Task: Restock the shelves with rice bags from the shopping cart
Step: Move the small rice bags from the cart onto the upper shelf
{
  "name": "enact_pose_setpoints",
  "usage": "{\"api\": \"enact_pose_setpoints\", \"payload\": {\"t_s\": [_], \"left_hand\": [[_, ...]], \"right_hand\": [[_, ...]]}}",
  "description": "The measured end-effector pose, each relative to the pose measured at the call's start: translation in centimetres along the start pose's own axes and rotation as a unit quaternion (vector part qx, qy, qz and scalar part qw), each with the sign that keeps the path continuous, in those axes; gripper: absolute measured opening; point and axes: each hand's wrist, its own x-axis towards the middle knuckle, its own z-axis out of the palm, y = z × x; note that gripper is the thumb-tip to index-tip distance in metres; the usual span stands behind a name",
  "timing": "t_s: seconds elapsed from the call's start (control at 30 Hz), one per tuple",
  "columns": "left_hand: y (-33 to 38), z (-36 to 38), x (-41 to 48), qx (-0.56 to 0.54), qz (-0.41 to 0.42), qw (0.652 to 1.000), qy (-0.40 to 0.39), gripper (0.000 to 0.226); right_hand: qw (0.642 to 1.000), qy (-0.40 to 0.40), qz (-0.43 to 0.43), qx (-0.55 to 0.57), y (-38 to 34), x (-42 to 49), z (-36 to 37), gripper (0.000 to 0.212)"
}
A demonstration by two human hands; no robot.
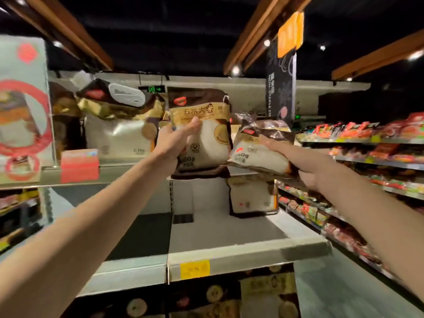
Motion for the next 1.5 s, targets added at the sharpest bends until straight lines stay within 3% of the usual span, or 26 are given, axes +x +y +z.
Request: {"api": "enact_pose_setpoints", "payload": {"t_s": [0.1, 0.2, 0.3, 0.4, 0.53, 0.67, 0.8, 0.97, 1.2, 1.27, 1.37, 1.43, 1.5], "left_hand": [[1.5, -1.7, 3.6, 0.002, 0.022, 0.999, 0.025, 0.033], [2.1, -3.1, 6.7, 0.013, 0.053, 0.998, 0.028, 0.019], [1.8, -3.9, 9.3, 0.016, 0.073, 0.997, 0.024, 0.024], [0.5, -4.2, 11.2, 0.025, 0.080, 0.996, 0.035, 0.028], [-1.8, -4.7, 12.5, 0.044, 0.078, 0.995, 0.048, 0.008], [-4.7, -5.9, 13.3, 0.072, 0.032, 0.997, -0.003, 0.023], [-5.4, -6.8, 13.7, 0.103, 0.003, 0.994, -0.040, 0.022], [-4.4, -8.0, 13.5, 0.264, -0.015, 0.961, -0.086, 0.018], [-4.8, -8.0, 12.6, 0.194, -0.058, 0.978, -0.049, 0.014], [-4.7, -8.0, 12.7, 0.205, -0.051, 0.977, -0.040, 0.013], [-4.4, -7.9, 12.6, 0.255, -0.021, 0.966, -0.023, 0.014], [-4.4, -7.9, 12.5, 0.268, -0.014, 0.963, -0.003, 0.018], [-4.4, -7.8, 12.5, 0.224, -0.036, 0.974, 0.010, 0.021]], "right_hand": [[0.999, -0.025, -0.008, 0.024, -2.0, 2.8, 1.6, 0.038], [0.996, -0.029, -0.045, 0.067, -3.3, 5.8, 3.4, 0.042], [0.991, 0.028, -0.100, 0.084, -3.8, 9.1, 4.8, 0.069], [0.984, 0.067, -0.139, 0.084, -3.7, 12.1, 5.3, 0.078], [0.987, 0.064, -0.148, 0.013, -2.4, 14.9, 6.4, 0.048], [0.991, 0.043, -0.122, -0.016, -1.3, 17.4, 7.4, 0.041], [0.987, -0.012, -0.086, -0.134, -0.6, 19.1, 8.5, 0.041], [0.973, -0.045, -0.092, -0.206, -0.6, 20.3, 8.5, 0.032], [0.965, -0.117, -0.099, -0.214, -1.3, 21.3, 8.2, 0.047], [0.955, -0.125, -0.086, -0.255, -1.5, 21.4, 8.2, 0.062], [0.938, -0.078, -0.107, -0.320, -1.7, 22.6, 8.1, 0.104], [0.889, -0.016, -0.133, -0.439, -2.3, 21.8, 8.3, 0.099], [0.808, 0.061, -0.168, -0.561, -2.5, 20.5, 8.3, 0.077]]}}
